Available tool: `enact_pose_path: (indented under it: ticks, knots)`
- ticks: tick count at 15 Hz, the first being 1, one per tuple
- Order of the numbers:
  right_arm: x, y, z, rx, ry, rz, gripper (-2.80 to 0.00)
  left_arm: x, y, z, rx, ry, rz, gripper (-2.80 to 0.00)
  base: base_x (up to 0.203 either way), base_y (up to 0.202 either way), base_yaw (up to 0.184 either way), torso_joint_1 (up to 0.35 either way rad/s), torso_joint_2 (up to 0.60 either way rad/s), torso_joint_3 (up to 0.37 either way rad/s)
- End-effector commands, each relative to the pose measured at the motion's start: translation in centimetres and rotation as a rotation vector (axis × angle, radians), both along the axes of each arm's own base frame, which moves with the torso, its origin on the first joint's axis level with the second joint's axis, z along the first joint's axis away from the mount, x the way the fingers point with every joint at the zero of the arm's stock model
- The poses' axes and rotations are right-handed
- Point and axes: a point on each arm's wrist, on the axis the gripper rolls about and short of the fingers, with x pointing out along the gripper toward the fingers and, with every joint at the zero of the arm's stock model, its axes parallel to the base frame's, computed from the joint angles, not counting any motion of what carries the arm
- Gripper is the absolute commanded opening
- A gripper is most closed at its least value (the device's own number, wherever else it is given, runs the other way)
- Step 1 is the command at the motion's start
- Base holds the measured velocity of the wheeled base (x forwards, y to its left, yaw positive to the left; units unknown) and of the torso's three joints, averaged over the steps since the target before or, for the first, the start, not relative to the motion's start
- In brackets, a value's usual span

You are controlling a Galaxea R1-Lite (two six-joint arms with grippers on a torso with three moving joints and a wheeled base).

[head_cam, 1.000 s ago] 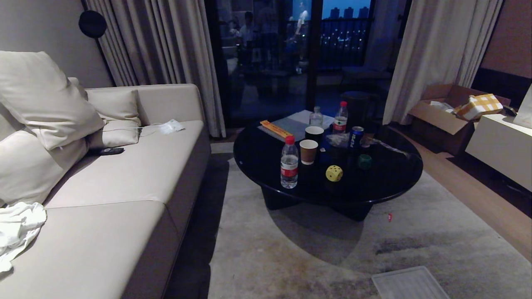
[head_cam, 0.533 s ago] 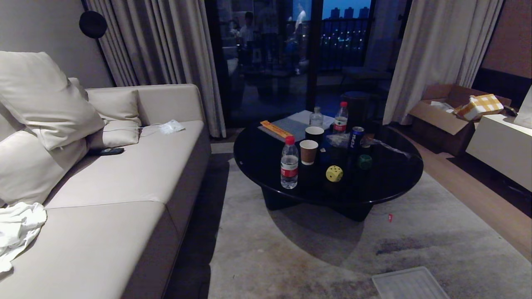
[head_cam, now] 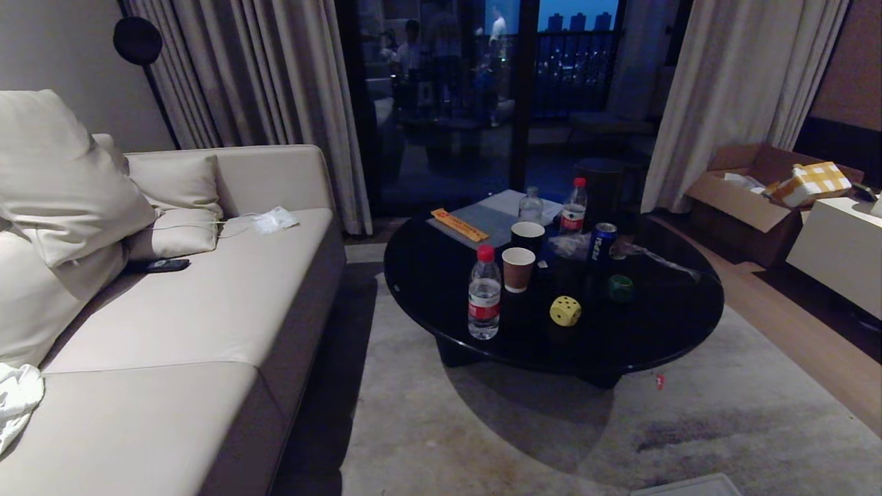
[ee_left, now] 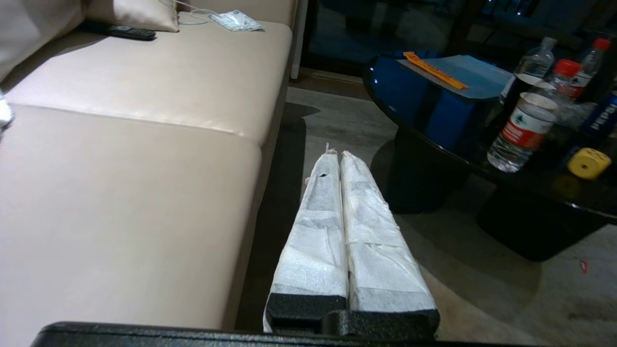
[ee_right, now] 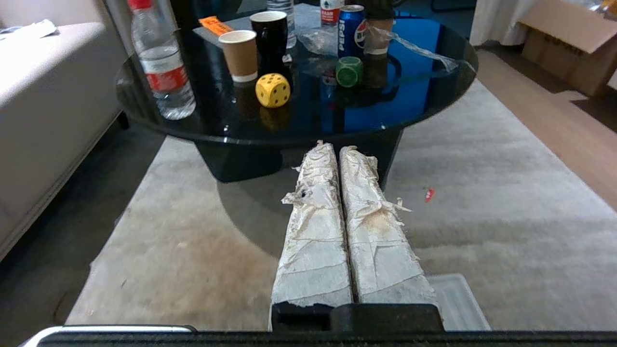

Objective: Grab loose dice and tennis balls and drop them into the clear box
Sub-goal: Pick up toys out of the box

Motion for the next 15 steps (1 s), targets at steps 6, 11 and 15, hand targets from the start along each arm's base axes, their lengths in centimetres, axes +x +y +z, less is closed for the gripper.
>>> enact_pose_path:
  ticks: [6, 11, 15]
  knots:
    - [0.08, 0.0, -0.25, 0.0, 0.01, 0.001, -2.8, 0.0, 0.0, 0.0, -0.001, -0.001, 0.001, -2.8, 0.185, 0.0, 0.001, 0.004, 0.0, 0.004]
    - [0.08, 0.0, -0.25, 0.0, 0.01, 0.001, -2.8, 0.0, 0.0, 0.0, -0.001, -0.001, 0.0, -2.8, 0.184, 0.0, -0.001, 0.004, 0.0, 0.004]
    - [0.08, 0.0, -0.25, 0.0, 0.01, 0.001, -2.8, 0.0, 0.0, 0.0, -0.001, -0.001, 0.0, -2.8, 0.184, 0.0, -0.001, 0.004, 0.0, 0.005]
